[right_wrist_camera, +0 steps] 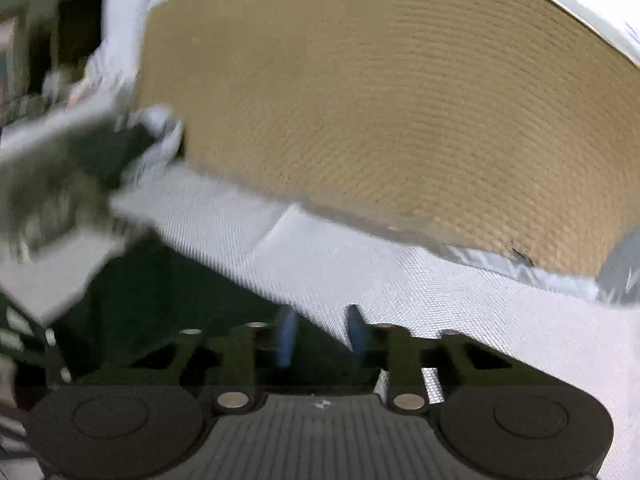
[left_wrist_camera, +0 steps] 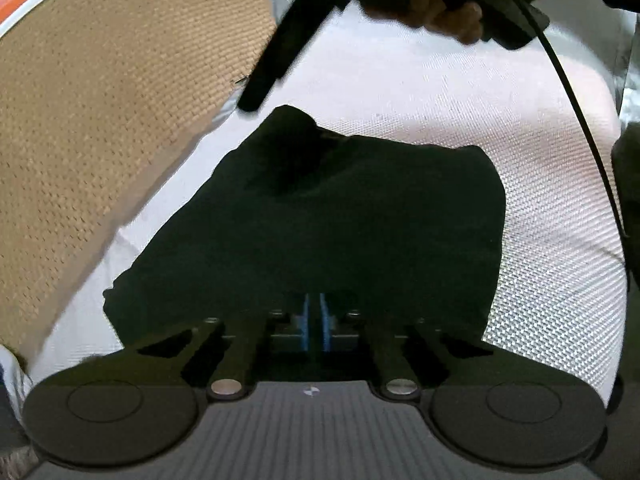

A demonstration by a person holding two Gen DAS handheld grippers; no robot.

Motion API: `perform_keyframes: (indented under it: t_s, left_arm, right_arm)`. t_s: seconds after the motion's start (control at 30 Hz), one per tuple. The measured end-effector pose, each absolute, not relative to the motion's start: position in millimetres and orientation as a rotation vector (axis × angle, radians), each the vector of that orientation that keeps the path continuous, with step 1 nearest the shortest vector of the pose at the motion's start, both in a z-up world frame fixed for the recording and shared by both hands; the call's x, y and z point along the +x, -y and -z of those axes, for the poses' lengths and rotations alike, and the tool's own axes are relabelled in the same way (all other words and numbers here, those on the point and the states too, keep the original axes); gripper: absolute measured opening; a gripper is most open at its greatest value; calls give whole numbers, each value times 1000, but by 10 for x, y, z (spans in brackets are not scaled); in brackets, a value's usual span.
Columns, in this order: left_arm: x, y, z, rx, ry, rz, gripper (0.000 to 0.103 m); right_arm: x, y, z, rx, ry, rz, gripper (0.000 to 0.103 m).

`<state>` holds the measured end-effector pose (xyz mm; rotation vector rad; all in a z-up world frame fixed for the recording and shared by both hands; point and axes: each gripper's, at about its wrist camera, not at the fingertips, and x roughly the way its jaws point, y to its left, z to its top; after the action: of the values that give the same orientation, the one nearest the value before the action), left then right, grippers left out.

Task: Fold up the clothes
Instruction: 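Lower the black shirt onto the open seat with both grippers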

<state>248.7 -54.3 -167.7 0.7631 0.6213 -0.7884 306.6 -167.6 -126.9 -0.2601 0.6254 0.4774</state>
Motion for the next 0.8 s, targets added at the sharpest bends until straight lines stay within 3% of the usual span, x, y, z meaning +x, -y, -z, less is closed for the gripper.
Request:
perform_keyframes:
  t_s: [0.13,0.3,0.57,0.8]
  left_arm:
    - [2500,493,1747,696,-629,749,1]
    - [2514,437,1825,568,-674,661,0]
    - [2459,462,1851,518,-670,587,0]
    - [2346,433,1836,481,-655,517,0]
  right_arm:
    - [3131,1421,1603,-324,-677,-411,20]
    - [3272,1575,2006,-150,-710,-319,20]
    - [3215,1584,1898,-149,-680,-294,19]
    - [2444,1710,1817,-43,-565,-298,22]
